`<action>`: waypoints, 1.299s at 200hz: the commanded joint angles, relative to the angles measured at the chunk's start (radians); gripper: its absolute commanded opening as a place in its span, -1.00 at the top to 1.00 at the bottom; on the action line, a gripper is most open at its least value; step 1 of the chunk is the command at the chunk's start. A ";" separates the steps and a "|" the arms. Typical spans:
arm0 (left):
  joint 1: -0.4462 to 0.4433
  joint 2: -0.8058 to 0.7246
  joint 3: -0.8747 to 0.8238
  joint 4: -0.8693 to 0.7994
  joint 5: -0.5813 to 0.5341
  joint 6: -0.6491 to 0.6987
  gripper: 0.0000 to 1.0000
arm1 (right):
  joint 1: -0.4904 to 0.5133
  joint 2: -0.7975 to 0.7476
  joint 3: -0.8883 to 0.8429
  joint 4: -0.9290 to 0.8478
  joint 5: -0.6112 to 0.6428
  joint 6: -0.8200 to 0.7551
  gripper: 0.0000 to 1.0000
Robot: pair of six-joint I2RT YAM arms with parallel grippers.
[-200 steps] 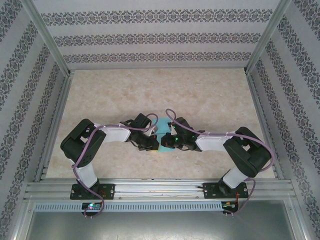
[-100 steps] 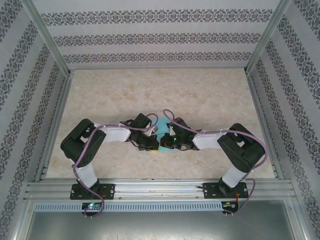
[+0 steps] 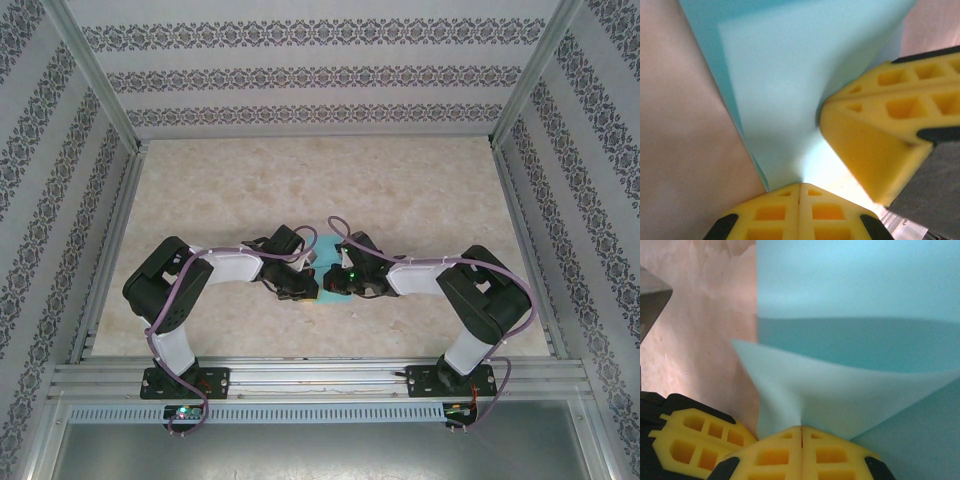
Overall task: Fold a paper plane with a square sheet of paper (fold left side to right side)
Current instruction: Fold the triangle a second time at the center of the table.
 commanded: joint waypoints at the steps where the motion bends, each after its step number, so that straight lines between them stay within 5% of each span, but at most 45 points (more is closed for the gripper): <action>1: -0.006 0.060 -0.027 -0.140 -0.125 -0.008 1.00 | -0.046 0.021 0.014 -0.078 0.069 -0.050 1.00; 129: -0.004 0.065 -0.030 -0.127 -0.118 -0.010 1.00 | -0.199 0.026 0.095 -0.174 0.054 -0.157 1.00; 210: -0.004 0.061 -0.034 -0.111 -0.106 -0.008 1.00 | -0.144 -0.092 0.088 -0.168 0.021 -0.127 1.00; 260: -0.004 0.055 -0.022 -0.086 -0.085 -0.020 1.00 | -0.147 0.002 0.072 -0.040 -0.084 -0.044 1.00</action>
